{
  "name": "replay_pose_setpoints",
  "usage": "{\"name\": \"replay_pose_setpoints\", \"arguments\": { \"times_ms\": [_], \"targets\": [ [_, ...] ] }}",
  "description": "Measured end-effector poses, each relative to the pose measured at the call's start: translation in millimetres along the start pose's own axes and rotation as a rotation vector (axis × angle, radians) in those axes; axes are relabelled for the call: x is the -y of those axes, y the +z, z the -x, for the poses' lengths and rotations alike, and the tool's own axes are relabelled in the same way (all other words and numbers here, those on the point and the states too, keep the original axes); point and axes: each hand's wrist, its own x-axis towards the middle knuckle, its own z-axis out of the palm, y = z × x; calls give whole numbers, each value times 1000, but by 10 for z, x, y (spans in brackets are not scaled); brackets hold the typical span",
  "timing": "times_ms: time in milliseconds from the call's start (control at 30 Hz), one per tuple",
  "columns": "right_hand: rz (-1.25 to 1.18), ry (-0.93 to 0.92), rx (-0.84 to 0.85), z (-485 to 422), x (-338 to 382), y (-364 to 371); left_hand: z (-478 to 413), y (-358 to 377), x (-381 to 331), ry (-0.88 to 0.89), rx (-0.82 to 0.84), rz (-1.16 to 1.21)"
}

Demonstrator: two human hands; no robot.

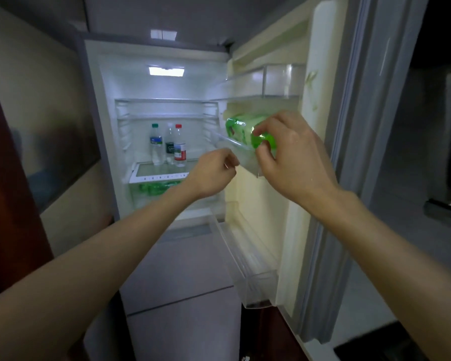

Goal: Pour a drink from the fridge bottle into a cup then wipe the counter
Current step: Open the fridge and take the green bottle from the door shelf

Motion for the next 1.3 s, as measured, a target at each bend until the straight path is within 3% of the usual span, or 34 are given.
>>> {"name": "replay_pose_setpoints", "arguments": {
  "times_ms": [300,533,700,800,1000,1300],
  "targets": [
    [242,-15,284,160,-171,220,-504,-225,-69,101,-203,21],
    [197,10,351,-15,-162,146,-1036,-187,-42,251,156,-350],
    [156,9,433,-58,-212,232,-1288,-146,-48,327,237,-472],
    [144,-10,407,-39,-226,261,-1404,-133,-142,404,303,-664],
    [140,-66,374,-19,-259,288,-1455,-62,-229,489,301,-930],
    [107,-27,413,-54,-287,273,-1393,-196,-244,525,263,-882]
  ]
}}
